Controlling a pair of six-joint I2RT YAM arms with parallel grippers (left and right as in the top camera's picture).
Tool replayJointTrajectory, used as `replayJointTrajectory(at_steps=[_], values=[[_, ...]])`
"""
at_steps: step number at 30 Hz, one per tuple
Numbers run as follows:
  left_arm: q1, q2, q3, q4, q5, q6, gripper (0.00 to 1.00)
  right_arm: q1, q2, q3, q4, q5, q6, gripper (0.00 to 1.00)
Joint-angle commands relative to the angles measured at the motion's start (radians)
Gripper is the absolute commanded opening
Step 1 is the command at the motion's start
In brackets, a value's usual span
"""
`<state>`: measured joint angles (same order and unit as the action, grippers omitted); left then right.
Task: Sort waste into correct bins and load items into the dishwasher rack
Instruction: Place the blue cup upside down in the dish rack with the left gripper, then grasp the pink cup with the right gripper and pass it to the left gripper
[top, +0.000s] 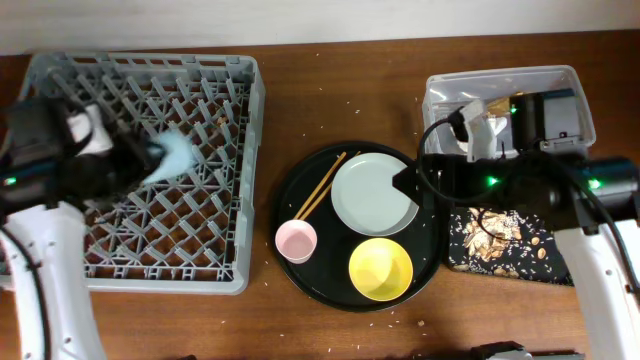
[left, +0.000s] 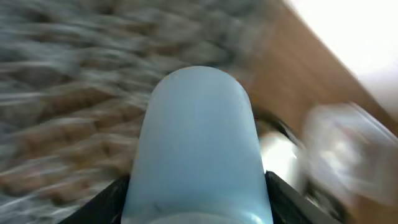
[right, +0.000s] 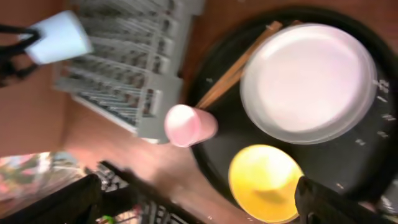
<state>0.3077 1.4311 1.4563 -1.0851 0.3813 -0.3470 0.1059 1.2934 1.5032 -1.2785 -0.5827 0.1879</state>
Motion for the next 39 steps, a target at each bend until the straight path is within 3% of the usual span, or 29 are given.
replayJointTrajectory(at_steps=[1,5,13,17,21,26,29,31,32,35,38,39], values=[[0.051,-0.005,0.005,-0.009,-0.43,-0.113,0.5,0.026,0.031,0.0,-0.012,0.096,-0.004,1.0],[0.051,0.039,0.002,-0.044,-0.565,-0.139,0.51,0.061,0.053,0.0,-0.015,0.098,-0.003,1.0],[0.051,0.27,0.002,-0.084,-0.478,-0.139,0.51,0.061,0.053,0.0,-0.027,0.105,-0.004,1.0],[0.051,0.307,0.002,-0.08,-0.437,-0.138,0.74,0.061,0.053,0.0,-0.037,0.123,-0.004,1.0],[0.051,0.306,0.002,-0.096,-0.418,-0.138,0.71,0.061,0.053,0.0,-0.055,0.125,-0.019,1.0],[0.05,0.293,0.081,-0.161,-0.366,-0.096,0.86,0.082,0.055,-0.014,-0.049,0.126,-0.034,0.98],[-0.01,0.211,0.256,-0.213,-0.259,0.03,0.87,0.166,0.093,-0.096,0.011,0.127,-0.007,0.98],[-0.098,0.157,0.29,-0.196,-0.162,0.124,0.95,0.228,0.126,-0.154,0.079,0.124,0.032,0.99],[-0.163,0.13,0.29,-0.19,-0.17,0.141,0.97,0.278,0.153,-0.192,0.142,0.124,0.036,0.87],[-0.264,0.12,0.29,-0.19,-0.175,0.14,0.98,0.407,0.21,-0.243,0.3,0.124,0.039,0.68],[-0.314,0.121,0.29,-0.194,-0.175,0.14,0.98,0.515,0.273,-0.247,0.375,0.188,0.122,0.6],[-0.316,0.121,0.29,-0.196,-0.174,0.14,0.98,0.54,0.301,-0.247,0.399,0.236,0.156,0.49]])
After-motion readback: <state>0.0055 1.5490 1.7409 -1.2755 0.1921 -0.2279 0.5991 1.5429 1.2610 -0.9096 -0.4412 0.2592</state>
